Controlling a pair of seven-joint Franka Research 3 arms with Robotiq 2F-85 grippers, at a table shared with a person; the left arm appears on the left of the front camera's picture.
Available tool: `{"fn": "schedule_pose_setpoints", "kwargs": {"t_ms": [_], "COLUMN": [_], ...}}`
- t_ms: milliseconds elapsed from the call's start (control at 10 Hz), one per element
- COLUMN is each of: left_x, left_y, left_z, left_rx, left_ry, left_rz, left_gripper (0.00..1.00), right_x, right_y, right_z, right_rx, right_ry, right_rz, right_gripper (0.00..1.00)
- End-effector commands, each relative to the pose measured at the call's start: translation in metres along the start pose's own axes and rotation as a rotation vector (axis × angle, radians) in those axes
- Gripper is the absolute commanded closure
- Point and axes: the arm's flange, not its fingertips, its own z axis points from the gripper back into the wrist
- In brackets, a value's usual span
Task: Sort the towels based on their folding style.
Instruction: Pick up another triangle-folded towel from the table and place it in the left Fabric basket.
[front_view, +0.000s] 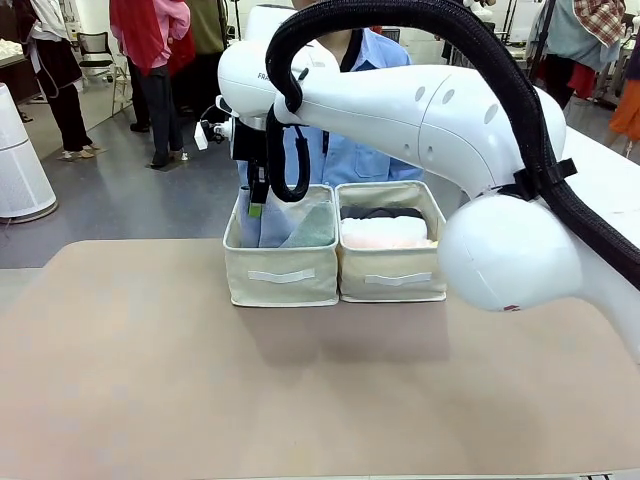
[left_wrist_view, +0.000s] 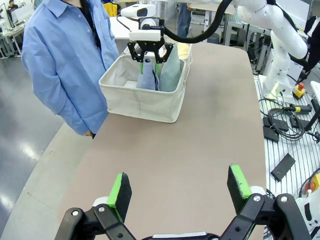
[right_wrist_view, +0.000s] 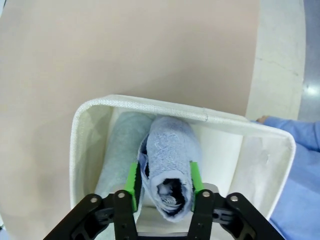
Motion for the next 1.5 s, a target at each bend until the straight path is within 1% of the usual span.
{"fn": "schedule_pose_setpoints", "kwargs": {"t_ms": [0,100,500,900,1400], "left_x": [0.002,0.002,0.002,0.002,0.002], "left_y": [-0.002,-0.002,-0.002,-0.002,-0.002], "left_z": [0.001,0.001,0.001,0.001,0.001], "left_rx": [0.002,0.002,0.002,0.002,0.002], "left_ry": [-0.014,-0.014,-0.014,-0.014,-0.014], "left_rz": [-0.004,-0.004,-0.004,-0.004,-0.004], "left_gripper": [0.00,0.00,0.00,0.00,0.00], "right_x": [0.017,0.017,0.016,0.014,0.012], "right_y": [-0.030,-0.030,-0.030,-0.027,-0.024], "right_z": [0.007,0.007,0.009,0.023,0.033], "right_rx": [-0.008,-0.009,-0.034,-0.087,-0.111], "right_ry": [0.011,0.011,0.018,0.023,0.012], "right_rz": [0.014,0.014,0.011,-0.003,-0.017], "right_gripper": [0.00,0.01,0.00,0.00,0.00]}}
